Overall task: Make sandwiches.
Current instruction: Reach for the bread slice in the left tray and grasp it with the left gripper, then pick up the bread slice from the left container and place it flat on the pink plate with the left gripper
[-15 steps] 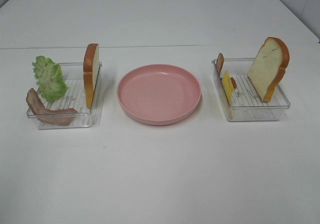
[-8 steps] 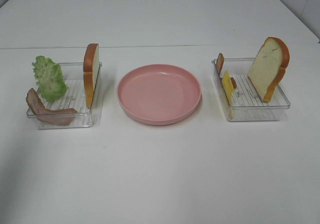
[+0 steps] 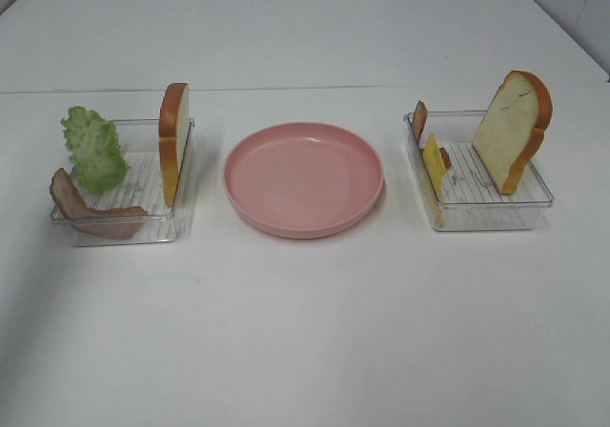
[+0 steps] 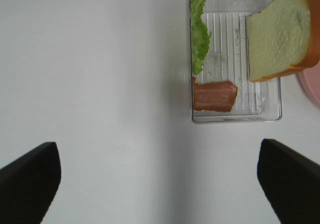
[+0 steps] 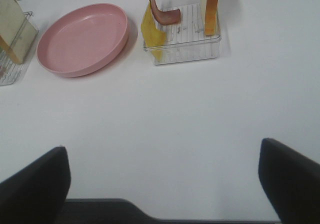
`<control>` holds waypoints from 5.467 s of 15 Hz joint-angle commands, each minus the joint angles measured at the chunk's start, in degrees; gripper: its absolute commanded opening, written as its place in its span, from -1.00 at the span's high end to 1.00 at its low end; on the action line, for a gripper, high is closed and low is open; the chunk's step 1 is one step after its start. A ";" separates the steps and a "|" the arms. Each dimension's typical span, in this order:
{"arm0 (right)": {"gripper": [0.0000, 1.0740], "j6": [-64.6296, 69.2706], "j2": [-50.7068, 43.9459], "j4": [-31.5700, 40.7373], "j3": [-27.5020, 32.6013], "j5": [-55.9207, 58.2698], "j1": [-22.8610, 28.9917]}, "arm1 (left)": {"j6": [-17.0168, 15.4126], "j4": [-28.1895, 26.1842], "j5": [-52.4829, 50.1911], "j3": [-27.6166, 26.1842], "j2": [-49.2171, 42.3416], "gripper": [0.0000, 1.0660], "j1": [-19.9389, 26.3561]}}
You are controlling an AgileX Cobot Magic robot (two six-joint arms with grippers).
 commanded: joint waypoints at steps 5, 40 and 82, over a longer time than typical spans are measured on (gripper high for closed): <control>-0.83 0.34 -1.89 0.00 -0.17 -0.40 -0.17 | -6.88 -3.95 5.79 -17.19 20.68 -0.89 -13.92; -0.83 0.34 -1.89 0.00 -0.17 -0.40 -0.17 | -9.28 2.64 5.84 -28.48 42.57 1.00 -20.51; -0.83 0.34 -1.89 0.00 -0.17 -0.40 -0.17 | -10.54 -5.39 0.86 -36.55 48.70 -0.87 -30.31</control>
